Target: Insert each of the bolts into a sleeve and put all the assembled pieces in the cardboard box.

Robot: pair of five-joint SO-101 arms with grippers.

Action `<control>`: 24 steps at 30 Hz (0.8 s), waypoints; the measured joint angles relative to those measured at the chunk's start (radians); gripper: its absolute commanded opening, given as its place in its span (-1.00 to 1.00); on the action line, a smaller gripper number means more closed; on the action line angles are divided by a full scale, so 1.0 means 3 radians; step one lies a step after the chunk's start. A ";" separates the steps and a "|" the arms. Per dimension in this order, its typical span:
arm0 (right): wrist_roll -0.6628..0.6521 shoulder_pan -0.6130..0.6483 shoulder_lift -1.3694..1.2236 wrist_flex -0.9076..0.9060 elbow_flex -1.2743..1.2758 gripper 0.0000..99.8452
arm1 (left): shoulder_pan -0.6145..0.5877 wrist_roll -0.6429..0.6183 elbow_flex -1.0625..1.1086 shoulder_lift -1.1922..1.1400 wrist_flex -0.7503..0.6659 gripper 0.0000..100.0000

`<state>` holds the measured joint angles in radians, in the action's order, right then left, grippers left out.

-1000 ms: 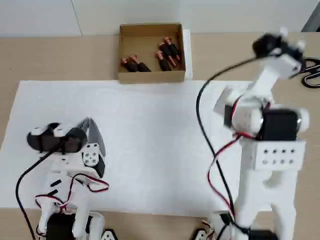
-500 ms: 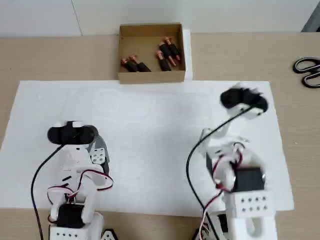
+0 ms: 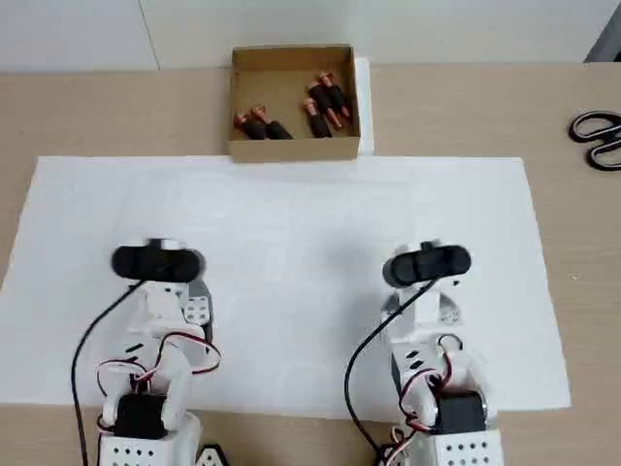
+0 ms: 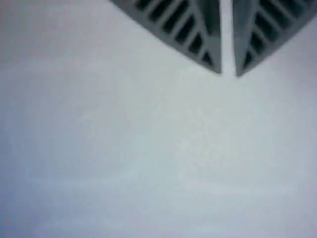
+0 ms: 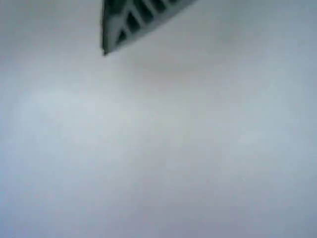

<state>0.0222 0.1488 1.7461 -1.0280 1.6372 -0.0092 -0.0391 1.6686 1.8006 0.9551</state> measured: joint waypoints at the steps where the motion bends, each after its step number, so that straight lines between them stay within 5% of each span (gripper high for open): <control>1: 0.0000 0.0010 0.0020 -0.0082 0.0000 -0.66 | 0.0000 0.0077 0.0000 0.0000 0.0026 -0.99; 5: 0.0000 0.0015 0.0169 -0.0317 0.0000 -1.00 | 0.0000 0.0194 0.0000 0.0000 0.0082 -0.99; 24: -0.0015 0.0015 0.0174 -0.0368 0.0000 -0.95 | 0.0000 0.0210 0.0000 0.0000 0.0297 -0.99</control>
<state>0.0176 0.1534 1.7983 -1.1385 1.6372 -0.0092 0.0238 1.6686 1.8006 1.0441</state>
